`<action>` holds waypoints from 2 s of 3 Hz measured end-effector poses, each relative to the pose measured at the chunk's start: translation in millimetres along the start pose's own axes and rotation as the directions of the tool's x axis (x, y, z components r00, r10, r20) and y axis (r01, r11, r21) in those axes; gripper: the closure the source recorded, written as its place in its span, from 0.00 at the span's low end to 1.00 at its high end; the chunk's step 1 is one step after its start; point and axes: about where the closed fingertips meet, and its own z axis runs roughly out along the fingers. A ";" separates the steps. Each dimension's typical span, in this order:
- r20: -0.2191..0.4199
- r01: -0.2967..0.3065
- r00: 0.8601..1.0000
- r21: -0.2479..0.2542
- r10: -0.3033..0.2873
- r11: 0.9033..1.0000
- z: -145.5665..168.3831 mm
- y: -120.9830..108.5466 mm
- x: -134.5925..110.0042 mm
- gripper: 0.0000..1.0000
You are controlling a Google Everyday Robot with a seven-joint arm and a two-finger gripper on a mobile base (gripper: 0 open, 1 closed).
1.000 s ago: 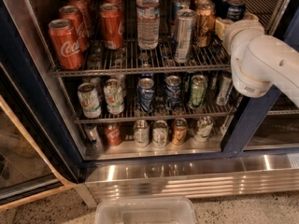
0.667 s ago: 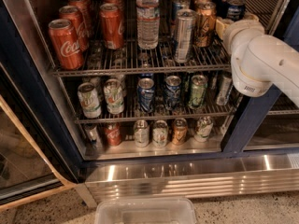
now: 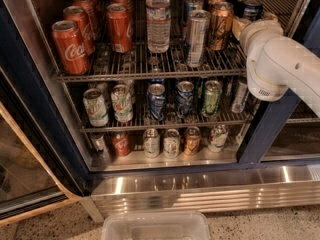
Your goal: Pick pepsi can from top shelf of fridge
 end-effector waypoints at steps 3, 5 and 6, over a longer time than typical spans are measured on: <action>0.019 -0.051 0.998 -0.041 0.052 0.998 7.5 4.9 -3.9 0.59; 0.019 -0.051 0.998 -0.041 0.052 0.998 7.5 5.0 -3.9 1.00; 0.036 -0.041 0.998 -0.055 0.043 0.998 -5.4 1.1 -11.3 1.00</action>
Offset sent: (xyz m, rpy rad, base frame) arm 0.0095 0.0014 0.0044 0.0262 -0.0175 0.0366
